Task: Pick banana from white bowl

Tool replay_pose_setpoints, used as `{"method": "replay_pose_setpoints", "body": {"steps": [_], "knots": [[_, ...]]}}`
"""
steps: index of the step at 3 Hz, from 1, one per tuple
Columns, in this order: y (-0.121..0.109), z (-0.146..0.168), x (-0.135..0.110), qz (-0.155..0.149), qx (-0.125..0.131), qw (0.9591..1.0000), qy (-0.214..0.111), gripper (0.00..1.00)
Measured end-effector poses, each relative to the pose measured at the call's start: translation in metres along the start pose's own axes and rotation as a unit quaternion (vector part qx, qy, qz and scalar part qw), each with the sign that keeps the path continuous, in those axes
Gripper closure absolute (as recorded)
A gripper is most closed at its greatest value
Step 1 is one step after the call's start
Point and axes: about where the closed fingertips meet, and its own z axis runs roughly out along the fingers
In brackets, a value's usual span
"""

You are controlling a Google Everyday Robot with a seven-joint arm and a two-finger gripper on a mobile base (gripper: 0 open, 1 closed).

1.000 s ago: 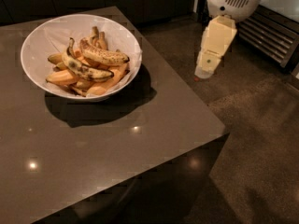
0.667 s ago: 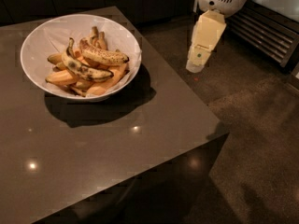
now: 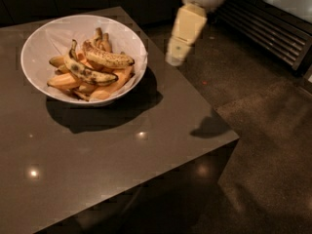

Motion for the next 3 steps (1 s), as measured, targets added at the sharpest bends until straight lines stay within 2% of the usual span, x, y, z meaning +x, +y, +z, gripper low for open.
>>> {"method": "replay_pose_setpoints", "body": {"steps": [1, 2, 3], "knots": [[0.000, 0.014, -0.064, -0.023, -0.002, 0.9997, 0.000, 0.00], [0.000, 0.016, -0.082, -0.033, 0.006, 0.9993, -0.018, 0.00], [0.005, 0.028, -0.098, -0.022, -0.014, 0.9987, -0.043, 0.00]]}}
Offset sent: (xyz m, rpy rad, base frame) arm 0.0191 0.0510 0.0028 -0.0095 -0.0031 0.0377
